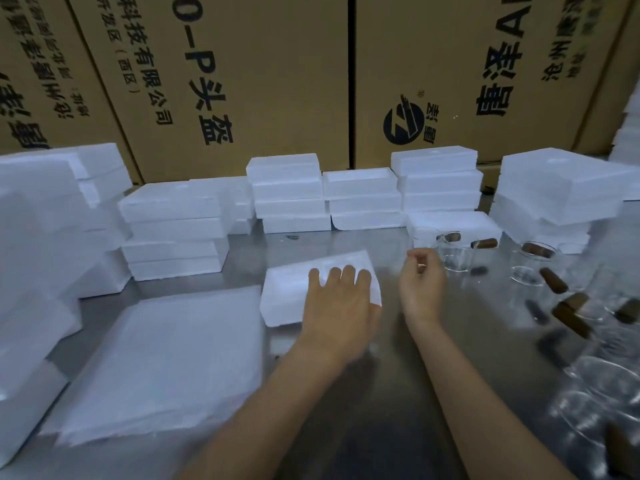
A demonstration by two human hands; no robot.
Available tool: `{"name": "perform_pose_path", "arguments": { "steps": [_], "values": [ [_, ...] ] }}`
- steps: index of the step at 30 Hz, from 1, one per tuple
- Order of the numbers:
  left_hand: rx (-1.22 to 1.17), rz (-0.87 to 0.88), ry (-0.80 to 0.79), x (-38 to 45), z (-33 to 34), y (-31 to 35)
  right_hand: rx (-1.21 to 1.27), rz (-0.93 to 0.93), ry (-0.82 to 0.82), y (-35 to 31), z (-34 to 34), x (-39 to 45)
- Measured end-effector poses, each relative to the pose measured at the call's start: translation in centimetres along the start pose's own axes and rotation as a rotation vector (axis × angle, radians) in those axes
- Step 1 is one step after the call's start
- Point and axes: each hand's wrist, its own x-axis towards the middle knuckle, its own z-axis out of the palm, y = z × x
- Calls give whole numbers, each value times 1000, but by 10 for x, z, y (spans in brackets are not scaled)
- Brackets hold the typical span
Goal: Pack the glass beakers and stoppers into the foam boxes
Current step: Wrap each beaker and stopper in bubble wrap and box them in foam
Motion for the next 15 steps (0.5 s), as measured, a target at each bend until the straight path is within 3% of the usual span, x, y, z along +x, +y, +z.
{"name": "perform_pose_path", "arguments": {
  "steps": [4,7,10,15],
  "values": [
    [-173,-1,-22,-20,9,11,-251,-157,171,0,-33,18],
    [-237,-43,165,-31,2,-6,-529,-121,2,9,-54,31],
    [-287,-210,281,-42,-5,-44,-668,1,-129,17,-58,38],
    [-380,-499,211,-62,-4,-95,-684,-40,-79,20,-54,42]
  ]
}}
